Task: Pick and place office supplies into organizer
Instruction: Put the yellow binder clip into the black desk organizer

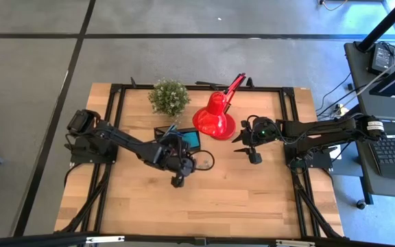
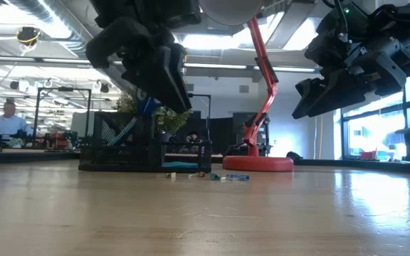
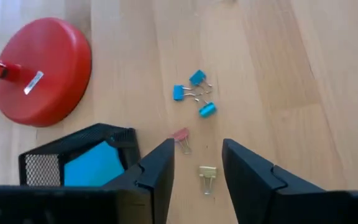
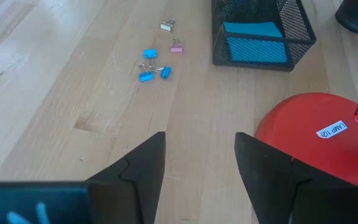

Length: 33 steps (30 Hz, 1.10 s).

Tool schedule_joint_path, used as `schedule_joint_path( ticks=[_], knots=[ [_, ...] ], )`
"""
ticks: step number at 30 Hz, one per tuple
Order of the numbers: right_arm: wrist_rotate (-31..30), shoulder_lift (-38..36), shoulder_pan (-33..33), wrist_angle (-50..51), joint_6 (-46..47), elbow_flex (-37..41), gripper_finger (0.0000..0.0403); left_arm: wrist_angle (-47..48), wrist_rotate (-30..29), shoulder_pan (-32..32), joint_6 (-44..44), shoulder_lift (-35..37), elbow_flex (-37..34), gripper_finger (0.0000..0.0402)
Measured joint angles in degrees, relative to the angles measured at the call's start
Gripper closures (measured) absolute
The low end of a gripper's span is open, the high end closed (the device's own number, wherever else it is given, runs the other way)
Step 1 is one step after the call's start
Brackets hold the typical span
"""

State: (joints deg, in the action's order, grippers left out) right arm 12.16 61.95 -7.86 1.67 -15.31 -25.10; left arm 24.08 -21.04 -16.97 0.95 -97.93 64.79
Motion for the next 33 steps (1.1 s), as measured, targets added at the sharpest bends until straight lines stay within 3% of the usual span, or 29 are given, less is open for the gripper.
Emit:
schedule_joint_path(
  ticks=[12, 24, 33],
  knots=[
    [0.00, 0.01, -0.01, 0.00, 0.00, 0.00, 0.0208, -0.40, 7.07, 3.59, -0.72, -0.07, -3.32, 0.0260],
    [0.01, 0.00, -0.02, -0.02, -0.04, 0.00, 0.0208, -4.69, 7.46, 4.86, -0.74, -0.12, -5.51, 0.0260],
    [0.01, 0.02, -0.01, 0.24, -0.02, 0.00, 0.0208, -6.23, 9.86, 5.34, -0.20, -4.63, -5.60, 0.0260]
  ],
)
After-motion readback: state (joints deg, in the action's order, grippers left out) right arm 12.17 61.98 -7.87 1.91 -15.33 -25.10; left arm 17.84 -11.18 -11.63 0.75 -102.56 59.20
